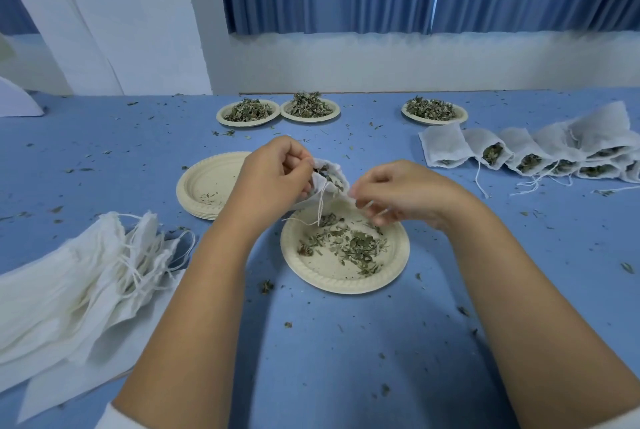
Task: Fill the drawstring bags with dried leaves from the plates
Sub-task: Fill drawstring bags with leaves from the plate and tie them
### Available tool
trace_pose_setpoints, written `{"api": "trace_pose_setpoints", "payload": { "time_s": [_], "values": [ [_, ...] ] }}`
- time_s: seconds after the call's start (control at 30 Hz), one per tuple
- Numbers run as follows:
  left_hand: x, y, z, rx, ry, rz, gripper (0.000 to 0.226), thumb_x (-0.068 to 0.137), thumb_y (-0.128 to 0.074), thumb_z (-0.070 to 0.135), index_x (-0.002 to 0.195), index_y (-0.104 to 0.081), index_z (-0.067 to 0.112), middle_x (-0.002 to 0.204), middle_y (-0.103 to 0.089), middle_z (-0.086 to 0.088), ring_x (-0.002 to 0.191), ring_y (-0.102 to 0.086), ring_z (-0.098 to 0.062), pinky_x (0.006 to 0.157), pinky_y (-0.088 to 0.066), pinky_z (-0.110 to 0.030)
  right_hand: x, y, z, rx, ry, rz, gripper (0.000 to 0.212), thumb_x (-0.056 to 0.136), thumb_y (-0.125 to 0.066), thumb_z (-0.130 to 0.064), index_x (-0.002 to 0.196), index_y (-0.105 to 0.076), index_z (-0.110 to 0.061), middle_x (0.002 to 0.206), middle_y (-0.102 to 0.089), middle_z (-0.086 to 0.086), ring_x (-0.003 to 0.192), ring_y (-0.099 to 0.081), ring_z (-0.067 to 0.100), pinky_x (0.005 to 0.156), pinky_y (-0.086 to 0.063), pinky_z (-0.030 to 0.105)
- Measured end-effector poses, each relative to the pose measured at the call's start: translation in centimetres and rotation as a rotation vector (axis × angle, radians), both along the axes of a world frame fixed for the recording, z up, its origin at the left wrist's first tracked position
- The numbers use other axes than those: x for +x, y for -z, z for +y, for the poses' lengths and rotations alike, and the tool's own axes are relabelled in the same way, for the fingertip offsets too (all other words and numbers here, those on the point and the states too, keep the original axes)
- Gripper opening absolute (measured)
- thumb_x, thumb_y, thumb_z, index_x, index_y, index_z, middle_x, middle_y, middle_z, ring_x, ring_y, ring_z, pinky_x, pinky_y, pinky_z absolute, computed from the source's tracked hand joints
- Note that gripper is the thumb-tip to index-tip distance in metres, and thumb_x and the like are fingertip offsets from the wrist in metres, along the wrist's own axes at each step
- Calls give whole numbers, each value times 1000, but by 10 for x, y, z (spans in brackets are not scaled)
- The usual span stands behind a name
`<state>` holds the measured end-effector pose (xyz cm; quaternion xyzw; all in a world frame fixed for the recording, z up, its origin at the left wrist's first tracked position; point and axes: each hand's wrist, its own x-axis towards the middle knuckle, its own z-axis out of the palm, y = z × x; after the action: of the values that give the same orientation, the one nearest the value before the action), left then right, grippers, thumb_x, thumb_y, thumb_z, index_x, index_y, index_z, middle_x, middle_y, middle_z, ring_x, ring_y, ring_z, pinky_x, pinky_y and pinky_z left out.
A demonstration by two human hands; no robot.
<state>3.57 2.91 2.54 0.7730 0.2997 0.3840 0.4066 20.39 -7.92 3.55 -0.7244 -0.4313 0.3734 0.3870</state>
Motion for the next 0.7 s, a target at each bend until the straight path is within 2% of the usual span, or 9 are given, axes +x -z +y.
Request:
{"api": "trace_pose_setpoints", "payload": {
  "time_s": [0.03, 0.1, 0.17, 0.27, 0.37, 0.5, 0.63, 0.7],
  "values": [
    [-1, 0, 1, -3, -12, -5, 12, 95, -59, 10, 84, -61, 15, 60, -64, 7, 55, -63, -4, 53, -48, -12, 1, -1, -3, -43, -85, -144, 18, 83, -75, -24, 98, -70, -17, 96, -68, 5, 75, -64, 12, 68, -55, 24],
    [-2, -1, 2, -7, -27, -4, 12, 95, -59, 11, 84, -61, 15, 62, -65, 7, 56, -64, -3, 53, -47, -11, 1, -2, -7, -181, -274, -378, 32, 77, -80, -29, 106, -67, -30, 105, -63, -5, 85, -62, 7, 72, -50, 20],
    [-2, -1, 2, -10, -33, -5, 13, 95, -58, 10, 83, -61, 16, 66, -65, 4, 56, -64, -3, 52, -47, -10, -5, 0, -7, -303, -370, -503, 50, 72, -84, -31, 115, -60, -39, 112, -56, -12, 96, -60, 6, 75, -45, 18],
    [-2, 0, 1, 0, -31, 11, 14, 95, -58, 10, 83, -60, 16, 68, -65, 1, 56, -64, -1, 51, -46, -9, -10, 7, -2, -328, -395, -634, 64, 69, -86, -30, 125, -55, -40, 112, -50, -10, 101, -59, 12, 80, -46, 22],
    [-2, 0, 1, 0, -27, 22, 13, 95, -58, 10, 84, -60, 15, 70, -65, -1, 56, -63, -1, 51, -46, -9, -15, 16, 6, -233, -363, -659, 61, 71, -85, -27, 125, -57, -35, 102, -51, -14, 91, -57, 10, 73, -48, 23],
    [-2, 0, 1, 4, -26, 23, 12, 95, -58, 10, 85, -60, 14, 70, -65, -2, 56, -63, -1, 52, -46, -10, -25, 29, 17, -66, -273, -627, 53, 77, -81, -26, 126, -61, -27, 107, -61, -10, 92, -61, 12, 84, -51, 29],
    [-3, -1, 2, -13, -31, 3, 12, 95, -58, 10, 84, -60, 15, 72, -65, -3, 55, -63, -1, 52, -47, -10, -29, 31, 18, -80, -373, -635, 54, 79, -72, -44, 129, -57, -31, 125, -53, -7, 110, -54, 14, 97, -47, 35],
    [-3, -1, 3, -20, -32, -7, 13, 95, -58, 9, 83, -60, 15, 72, -64, -4, 55, -63, -2, 52, -48, -11, -35, 34, 18, -73, -406, -672, 55, 75, -72, -54, 123, -59, -31, 125, -53, -6, 112, -50, 14, 98, -44, 34]
  ]
}}
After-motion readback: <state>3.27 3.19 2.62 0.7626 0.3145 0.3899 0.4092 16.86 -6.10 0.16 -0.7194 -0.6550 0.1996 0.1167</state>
